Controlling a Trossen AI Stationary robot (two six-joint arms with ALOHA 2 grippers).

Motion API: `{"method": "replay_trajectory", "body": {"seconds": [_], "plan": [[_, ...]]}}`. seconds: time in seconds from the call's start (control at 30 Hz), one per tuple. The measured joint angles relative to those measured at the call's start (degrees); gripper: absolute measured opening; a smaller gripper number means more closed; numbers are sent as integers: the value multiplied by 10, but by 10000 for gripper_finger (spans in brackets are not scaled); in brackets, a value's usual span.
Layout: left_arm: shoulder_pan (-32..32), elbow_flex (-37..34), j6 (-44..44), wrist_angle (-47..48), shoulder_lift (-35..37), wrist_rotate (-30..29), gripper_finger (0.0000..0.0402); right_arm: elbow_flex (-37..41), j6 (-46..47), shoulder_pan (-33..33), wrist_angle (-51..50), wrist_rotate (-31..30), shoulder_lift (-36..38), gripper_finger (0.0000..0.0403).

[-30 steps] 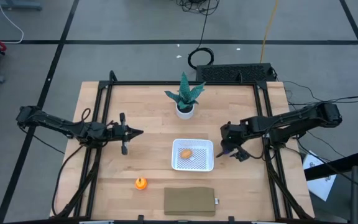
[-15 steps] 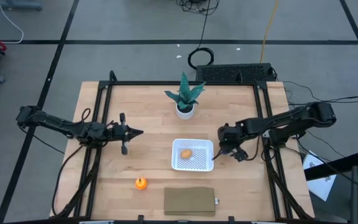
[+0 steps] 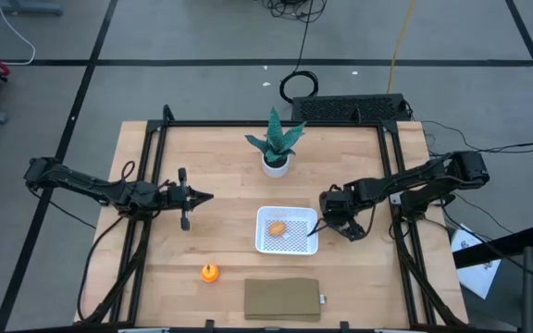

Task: Pick and placing Produce into tupperware
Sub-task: Put the grapes in the white bin

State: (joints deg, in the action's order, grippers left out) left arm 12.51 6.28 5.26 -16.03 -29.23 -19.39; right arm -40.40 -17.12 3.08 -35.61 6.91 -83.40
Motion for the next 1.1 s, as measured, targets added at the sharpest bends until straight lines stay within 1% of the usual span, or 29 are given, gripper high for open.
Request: {"method": "replay_trajectory", "body": {"seconds": [0.4,0.57,0.67,0.83,1.1], "plan": [[0,0,-1,0,0,0,1,3,29,0,0,7,22,253],[0,0,-2,-1,0,0,1,3,29,0,1,7,22,223],[0,0,-2,-1,0,0,1,3,29,0,1,7,23,217],[0,0,-2,-1,0,0,1,2,29,0,0,6,23,224],[0,0,-2,-1,0,0,1,-35,44,0,-13,6,23,220]]}}
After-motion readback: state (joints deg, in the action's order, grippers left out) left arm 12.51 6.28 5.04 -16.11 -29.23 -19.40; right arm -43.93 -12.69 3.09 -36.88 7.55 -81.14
